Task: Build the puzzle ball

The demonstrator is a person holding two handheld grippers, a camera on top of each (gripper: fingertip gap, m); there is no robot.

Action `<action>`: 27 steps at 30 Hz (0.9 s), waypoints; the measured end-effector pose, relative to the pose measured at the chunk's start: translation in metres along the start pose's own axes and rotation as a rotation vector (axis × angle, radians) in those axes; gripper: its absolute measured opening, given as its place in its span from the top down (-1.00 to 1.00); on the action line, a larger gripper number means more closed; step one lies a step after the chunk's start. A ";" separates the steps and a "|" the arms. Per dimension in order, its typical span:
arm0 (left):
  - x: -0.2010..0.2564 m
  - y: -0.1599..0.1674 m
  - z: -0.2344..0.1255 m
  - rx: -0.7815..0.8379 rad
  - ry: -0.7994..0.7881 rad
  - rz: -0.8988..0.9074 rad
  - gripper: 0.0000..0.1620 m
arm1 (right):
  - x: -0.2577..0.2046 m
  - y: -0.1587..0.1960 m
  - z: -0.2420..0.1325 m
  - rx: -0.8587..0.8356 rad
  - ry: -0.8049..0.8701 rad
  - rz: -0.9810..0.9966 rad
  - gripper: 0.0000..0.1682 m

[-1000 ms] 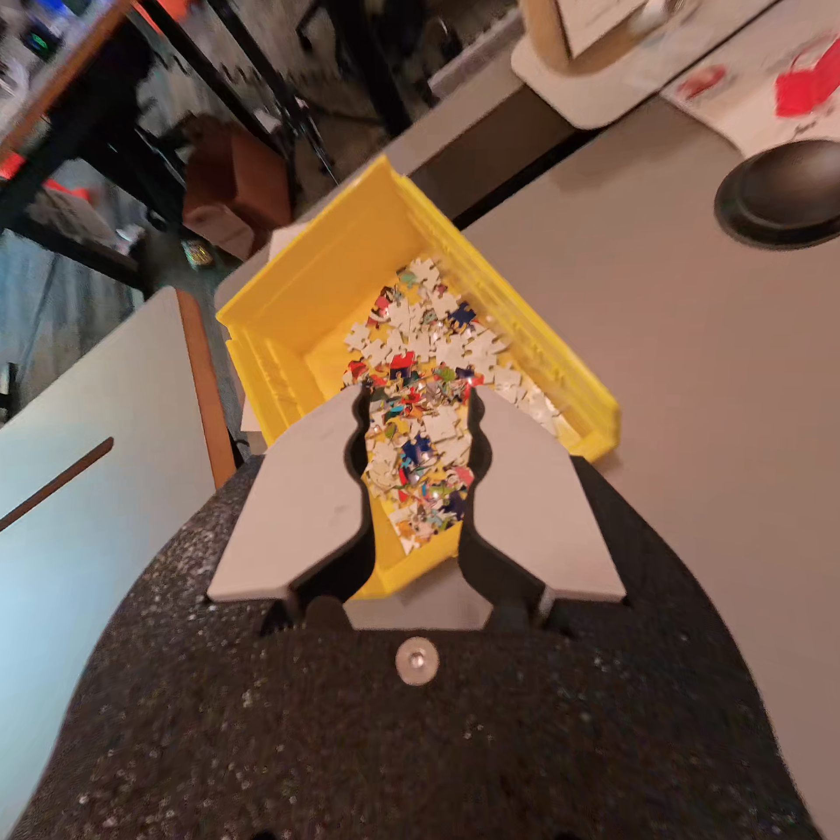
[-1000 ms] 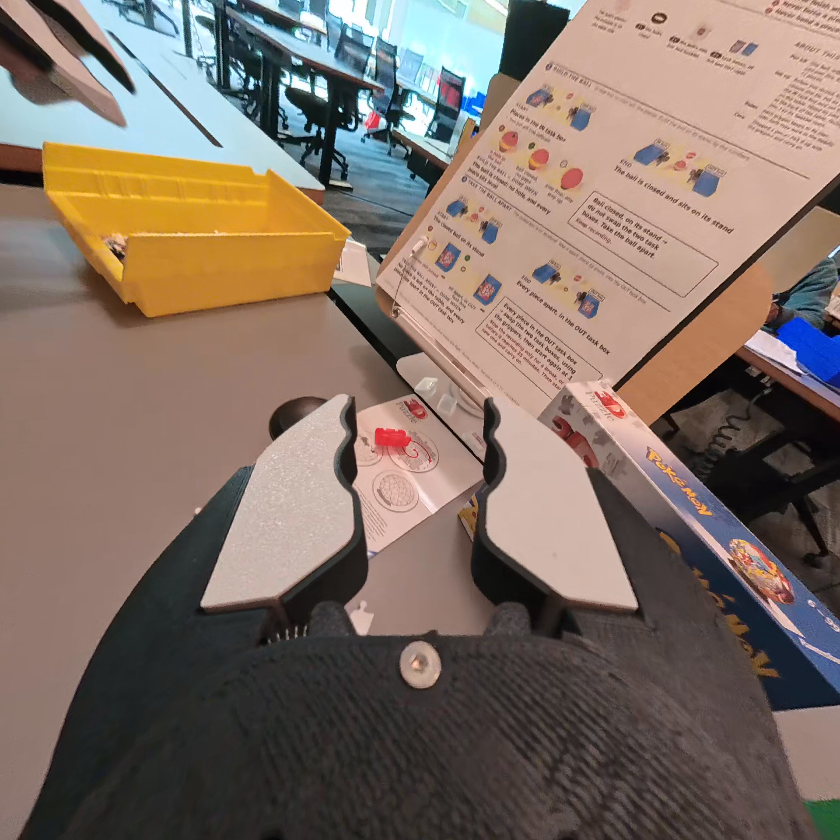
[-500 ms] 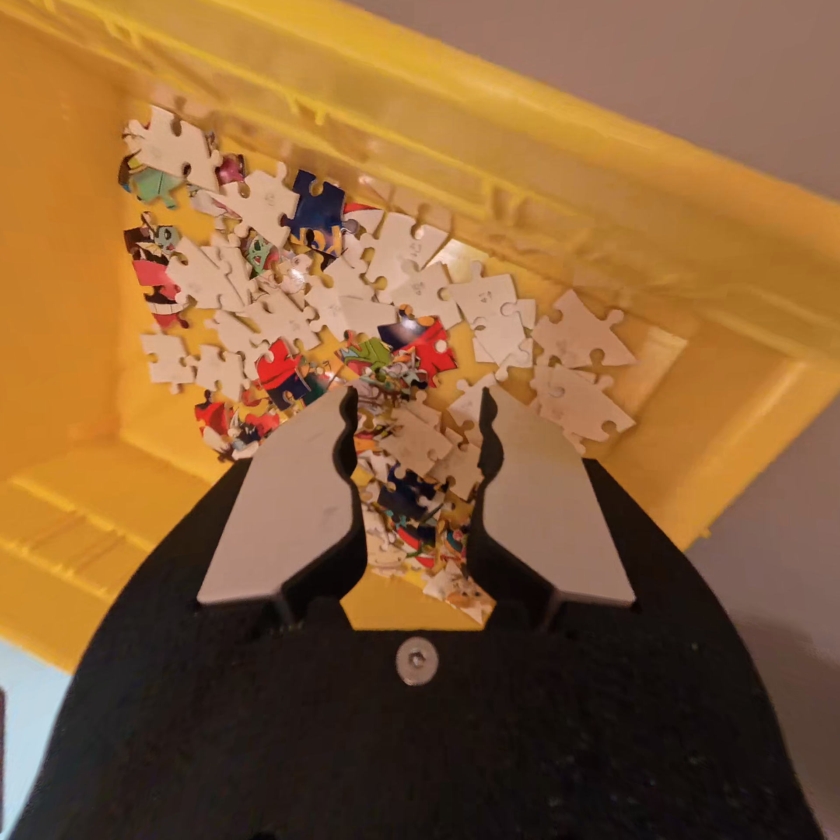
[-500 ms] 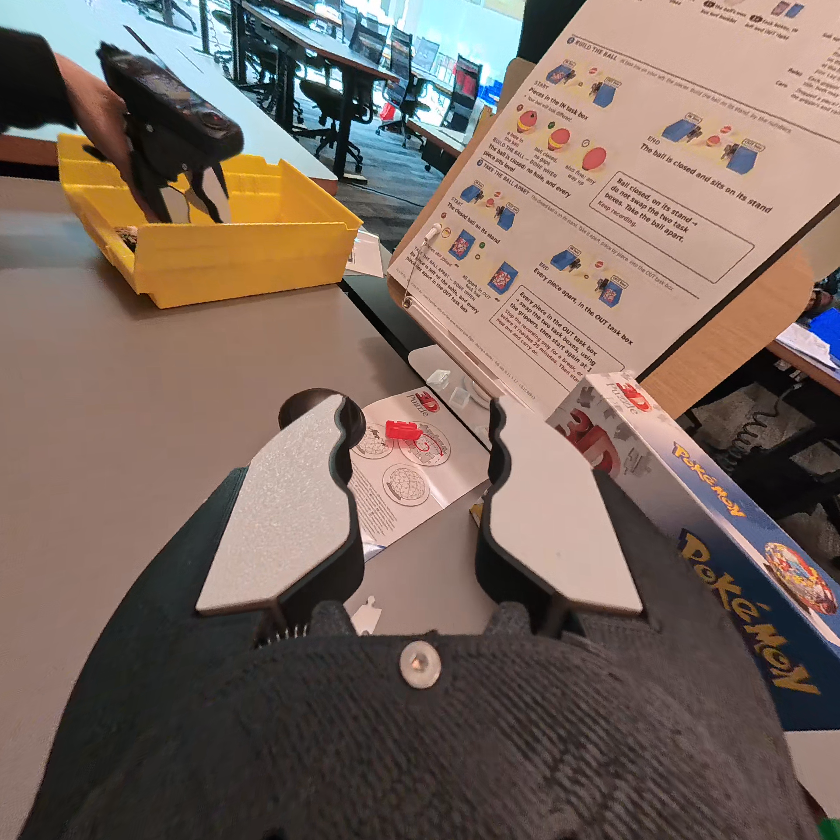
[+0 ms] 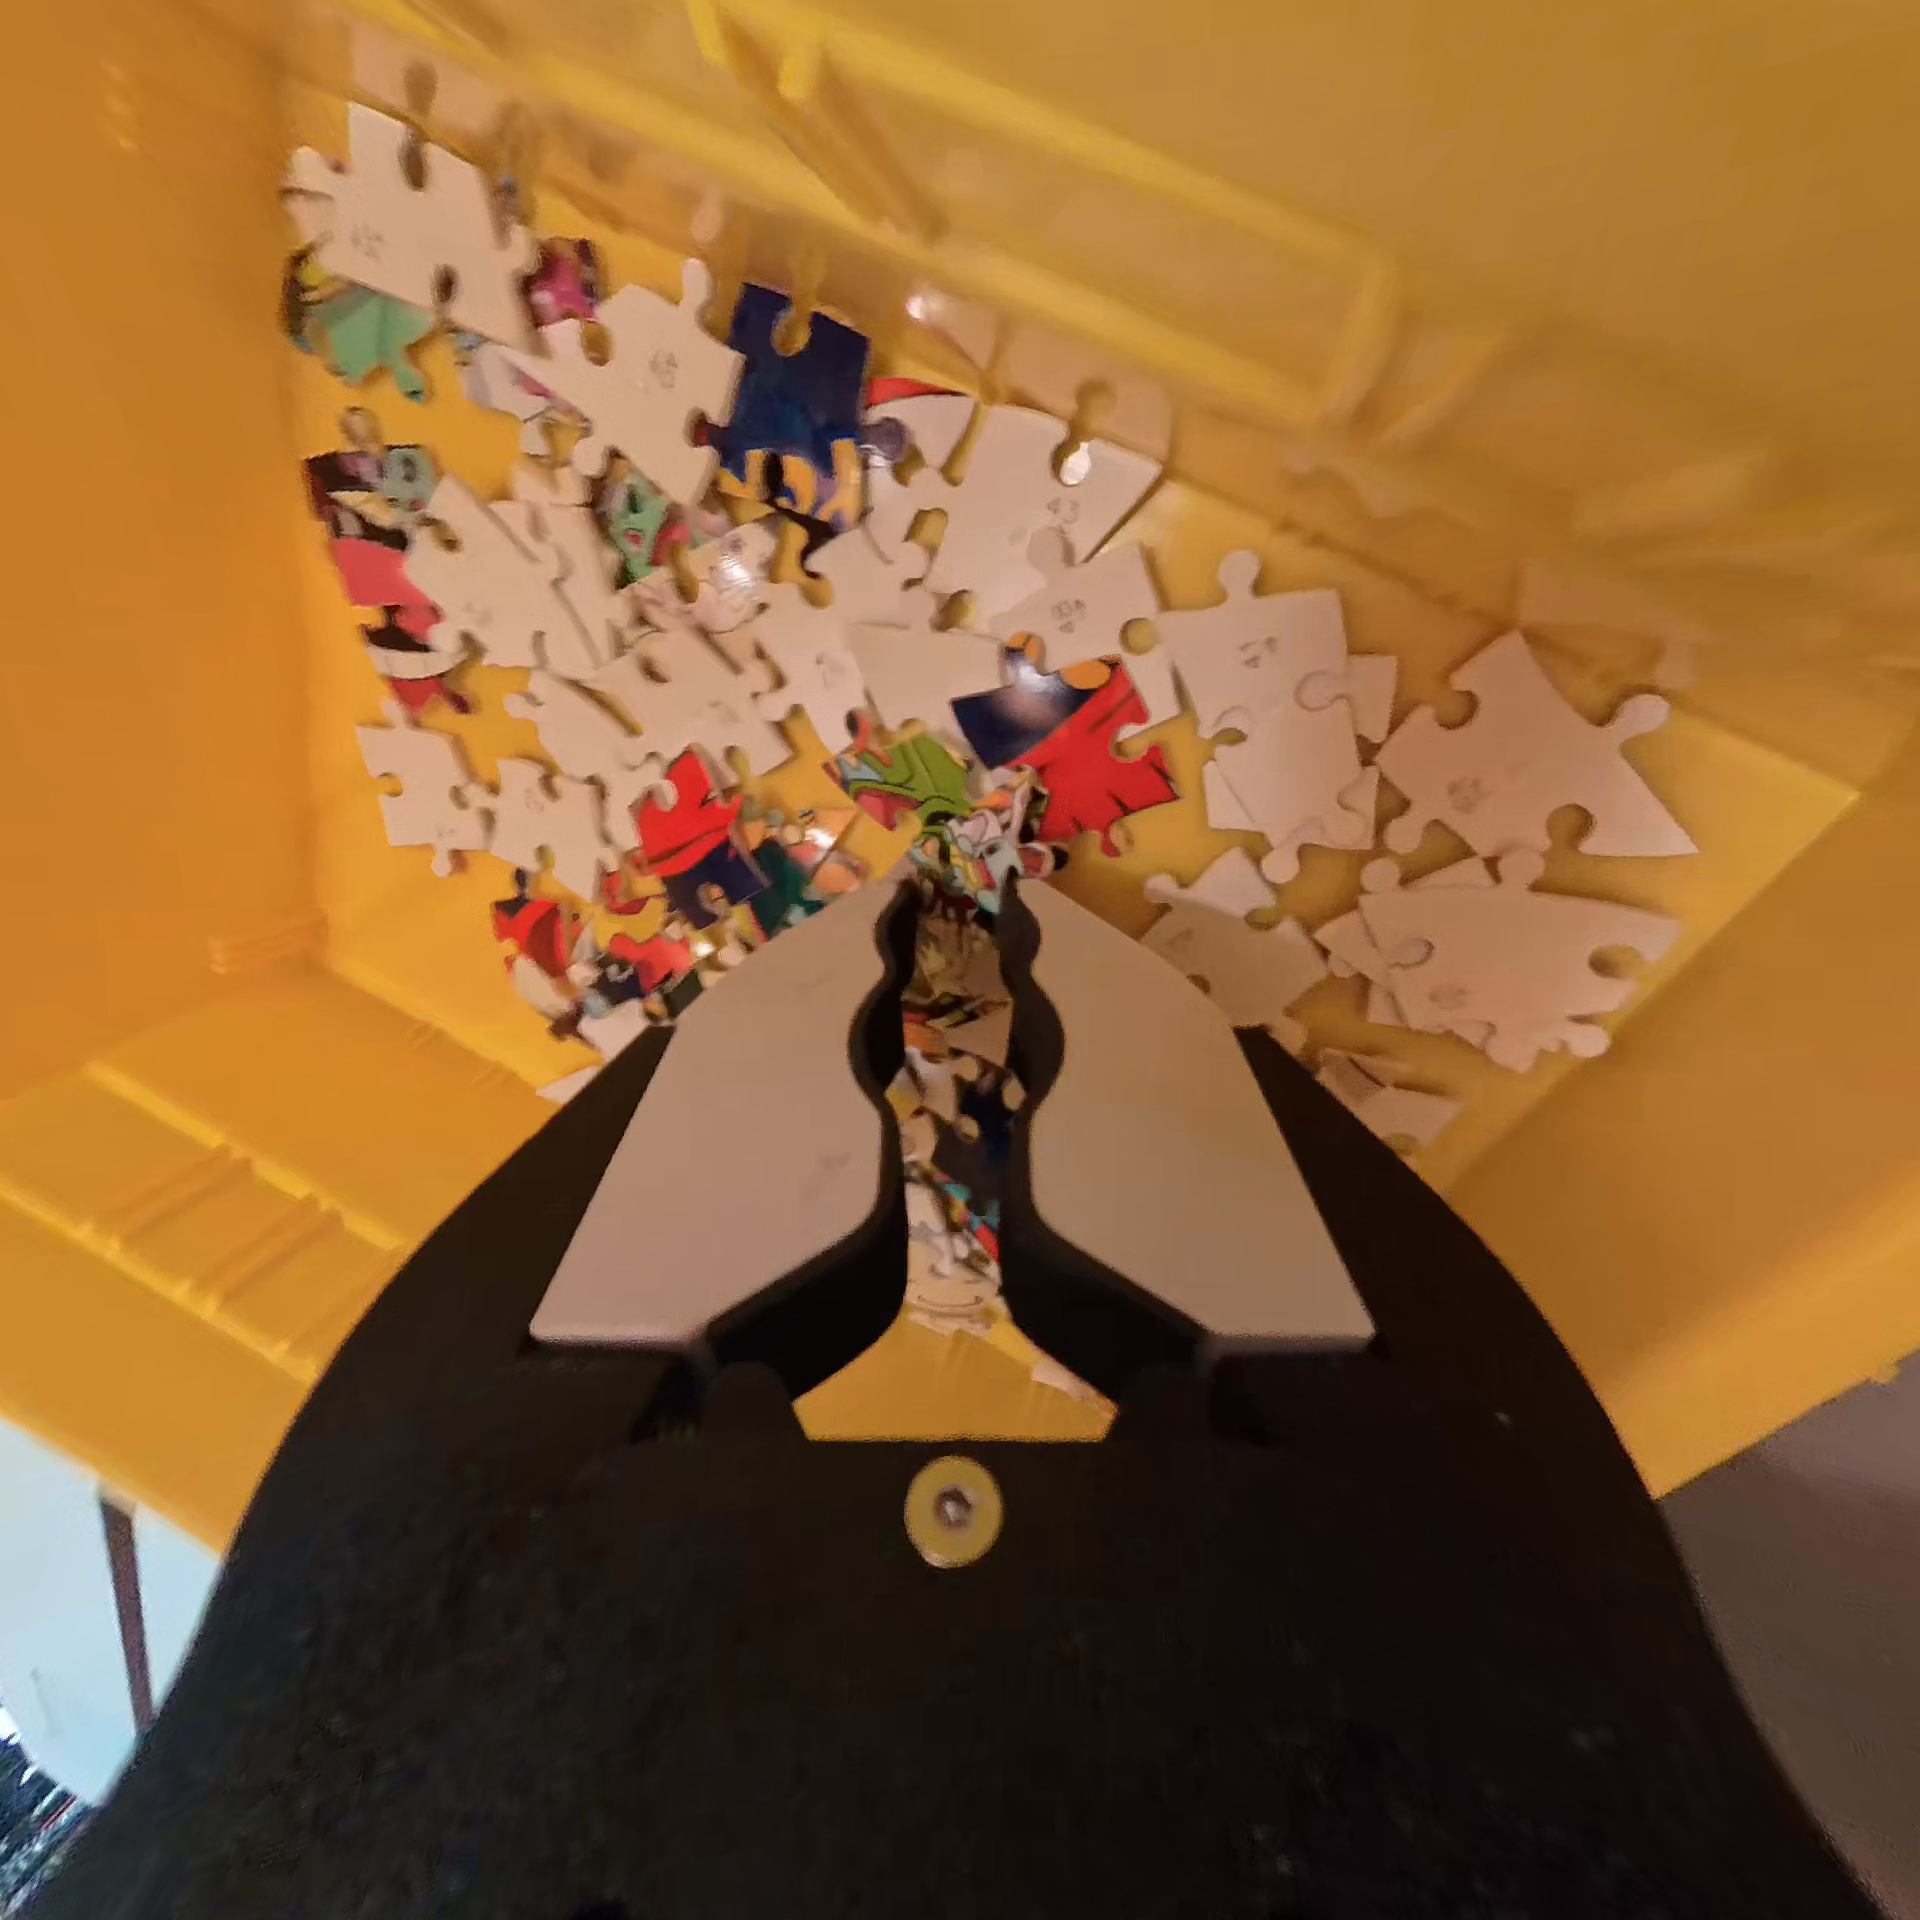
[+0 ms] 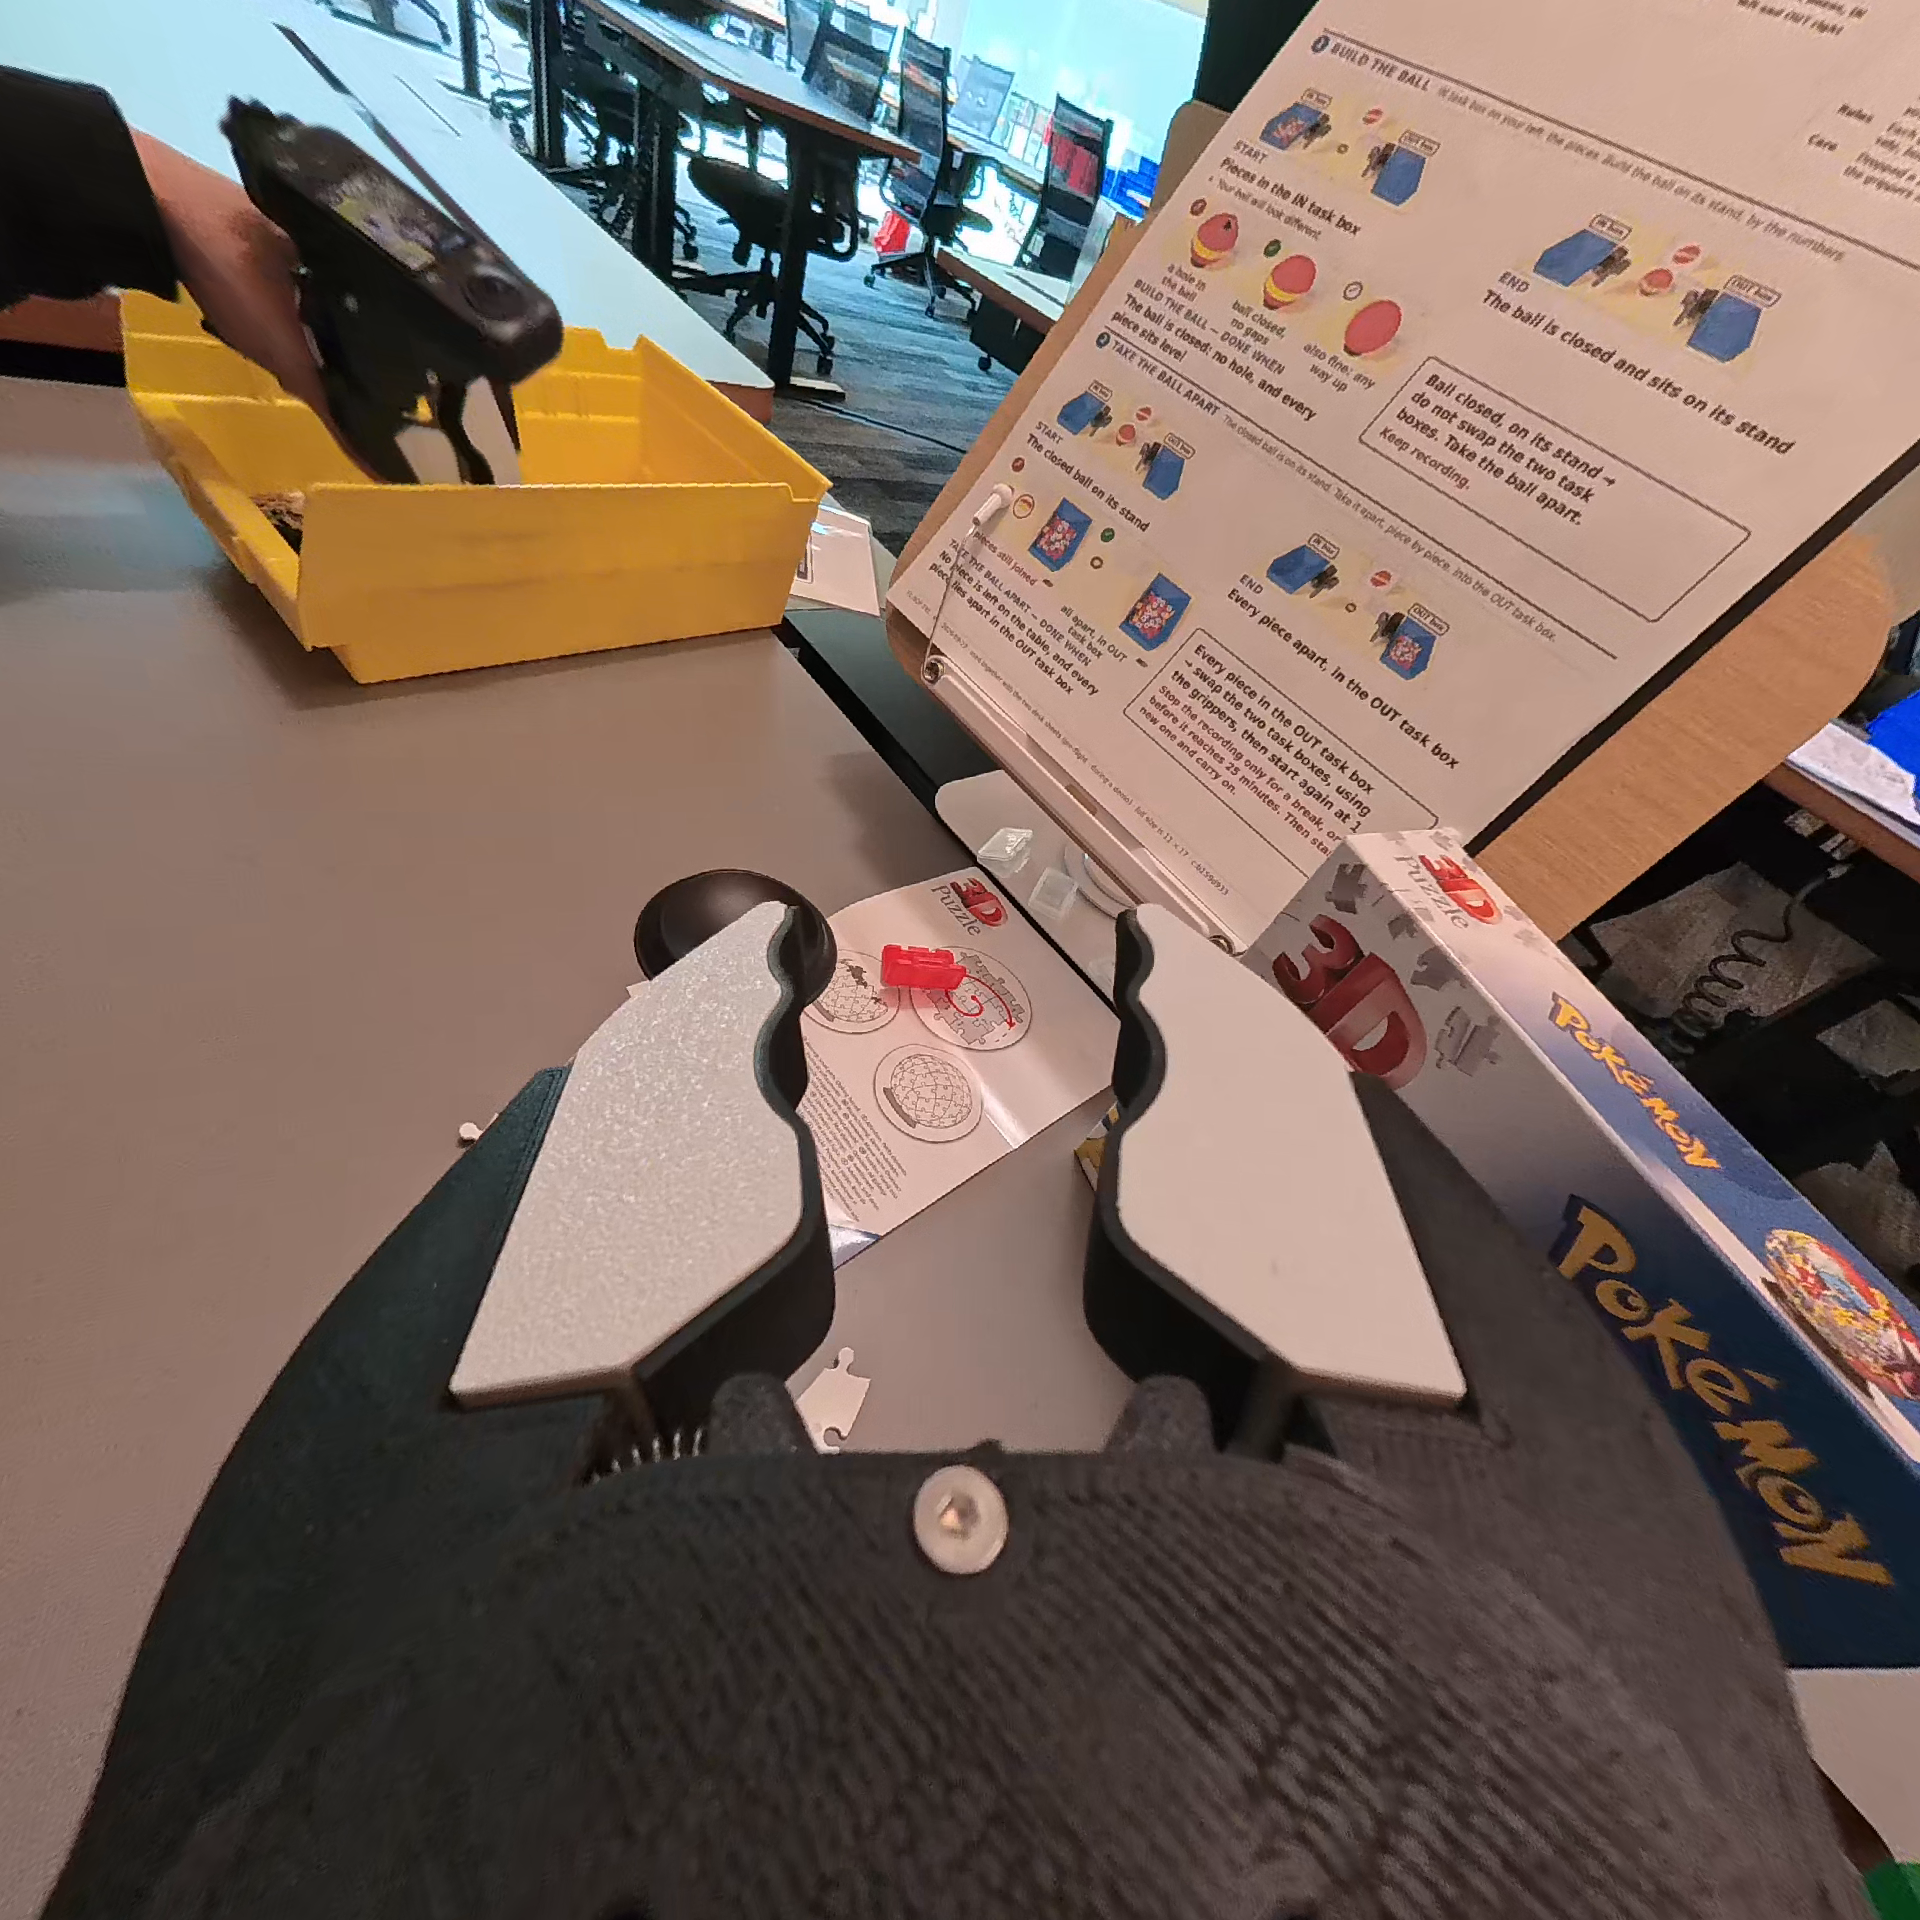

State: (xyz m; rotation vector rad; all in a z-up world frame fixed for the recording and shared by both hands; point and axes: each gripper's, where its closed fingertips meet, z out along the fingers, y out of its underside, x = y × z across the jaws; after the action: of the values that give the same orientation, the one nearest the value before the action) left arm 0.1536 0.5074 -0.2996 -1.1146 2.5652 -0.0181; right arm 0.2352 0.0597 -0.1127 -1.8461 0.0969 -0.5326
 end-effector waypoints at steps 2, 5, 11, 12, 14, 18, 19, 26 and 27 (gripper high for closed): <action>-0.007 -0.009 -0.016 0.090 -0.036 -0.046 0.99 | -0.001 -0.002 -0.001 0.006 -0.001 -0.005 0.32; -0.012 -0.020 -0.050 0.231 -0.009 -0.165 0.99 | -0.003 -0.006 -0.001 0.019 -0.006 -0.008 0.33; 0.022 -0.071 -0.151 0.678 0.336 -0.345 0.98 | -0.030 -0.030 0.012 0.090 -0.091 -0.018 0.42; 0.032 -0.084 -0.172 0.779 0.415 -0.351 0.98 | -0.041 -0.037 0.016 0.118 -0.131 -0.010 0.44; 0.054 -0.109 -0.213 0.955 0.568 -0.364 0.98 | -0.066 -0.055 0.024 0.177 -0.225 0.012 0.49; 0.099 -0.148 -0.248 1.055 0.709 -0.340 0.98 | -0.115 -0.087 0.038 0.267 -0.380 0.099 0.60; 0.110 -0.157 -0.253 1.071 0.729 -0.331 0.98 | -0.125 -0.093 0.040 0.281 -0.408 0.122 0.64; 0.172 -0.208 -0.268 1.127 0.810 -0.296 0.98 | -0.149 -0.101 0.051 0.293 -0.479 0.205 0.78; 0.177 -0.213 -0.263 1.107 0.797 -0.298 0.98 | -0.147 -0.098 0.050 0.283 -0.479 0.188 0.78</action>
State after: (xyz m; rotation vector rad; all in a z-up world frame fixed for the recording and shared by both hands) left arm 0.1091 0.2014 -0.0748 -1.0536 2.1942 -1.9890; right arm 0.1048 0.1851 -0.0809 -1.6190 -0.1210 0.0349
